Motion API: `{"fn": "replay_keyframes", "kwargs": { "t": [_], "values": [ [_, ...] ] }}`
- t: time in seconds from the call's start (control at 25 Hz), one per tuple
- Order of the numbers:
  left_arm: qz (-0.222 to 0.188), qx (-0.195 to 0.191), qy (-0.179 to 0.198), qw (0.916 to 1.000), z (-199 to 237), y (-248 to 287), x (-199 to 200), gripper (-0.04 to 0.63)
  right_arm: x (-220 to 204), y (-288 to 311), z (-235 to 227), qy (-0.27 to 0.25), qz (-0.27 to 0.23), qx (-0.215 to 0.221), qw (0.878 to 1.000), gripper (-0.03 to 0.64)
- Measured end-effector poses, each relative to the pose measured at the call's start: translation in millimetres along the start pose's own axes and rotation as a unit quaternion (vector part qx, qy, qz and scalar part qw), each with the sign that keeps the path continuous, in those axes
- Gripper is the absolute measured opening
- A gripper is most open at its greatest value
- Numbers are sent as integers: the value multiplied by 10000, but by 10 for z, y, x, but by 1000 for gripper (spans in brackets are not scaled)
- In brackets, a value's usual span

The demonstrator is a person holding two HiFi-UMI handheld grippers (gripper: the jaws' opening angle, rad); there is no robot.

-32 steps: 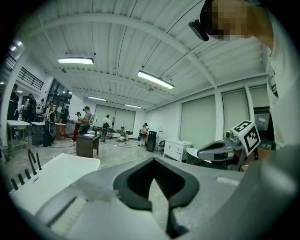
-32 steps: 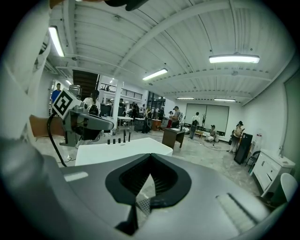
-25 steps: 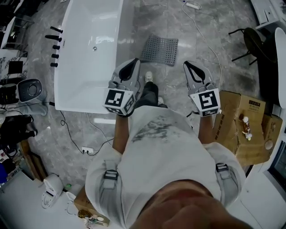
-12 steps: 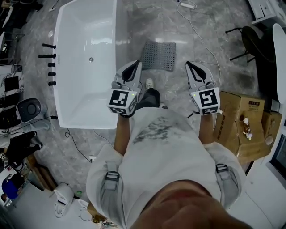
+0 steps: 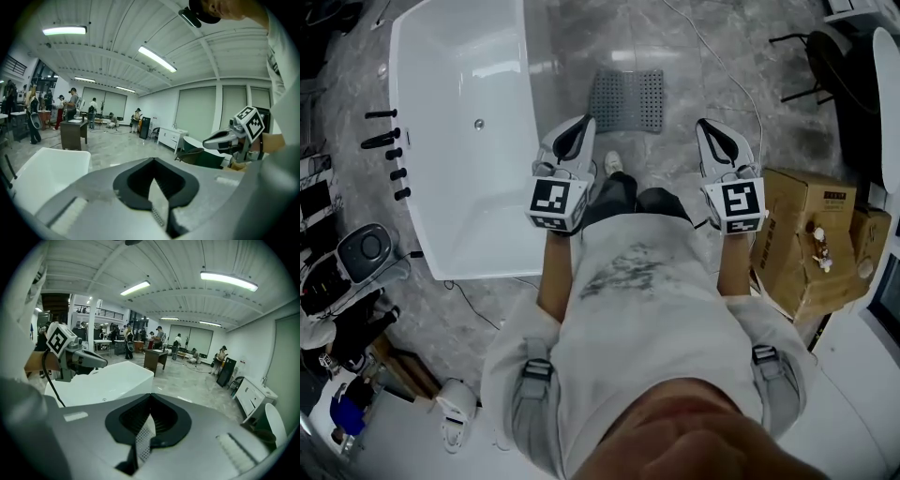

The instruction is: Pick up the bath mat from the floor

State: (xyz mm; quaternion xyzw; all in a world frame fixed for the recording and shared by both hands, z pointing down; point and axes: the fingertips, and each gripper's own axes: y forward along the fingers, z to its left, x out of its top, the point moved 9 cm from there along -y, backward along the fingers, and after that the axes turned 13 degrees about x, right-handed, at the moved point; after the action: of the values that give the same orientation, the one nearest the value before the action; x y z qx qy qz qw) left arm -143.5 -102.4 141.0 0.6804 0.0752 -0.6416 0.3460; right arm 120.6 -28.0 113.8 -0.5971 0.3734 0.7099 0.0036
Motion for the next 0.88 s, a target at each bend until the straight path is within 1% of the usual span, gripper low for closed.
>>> {"fn": "replay_keyframes", "kwargs": {
  "t": [0.2,0.36,0.56,0.72,0.88],
  "values": [
    [120,-63,-39,9999,103,344,-124,3,-154,282,-182,227,133,-2,9997,3],
    [266,-24,11,9996,121,566,-236,3,-275,441,-293,255,228,44,9994,3],
    [389,91,175,9990,109,838,-437,3,-574,586,-514,410,380,131,9983,3],
    [472,229,159,9985,97,1040,-552,3,-765,733,-680,371,534,297,9974,3],
    [554,383,83,9977,48,1183,-685,3,-884,861,-829,356,585,483,9965,3]
  ]
}}
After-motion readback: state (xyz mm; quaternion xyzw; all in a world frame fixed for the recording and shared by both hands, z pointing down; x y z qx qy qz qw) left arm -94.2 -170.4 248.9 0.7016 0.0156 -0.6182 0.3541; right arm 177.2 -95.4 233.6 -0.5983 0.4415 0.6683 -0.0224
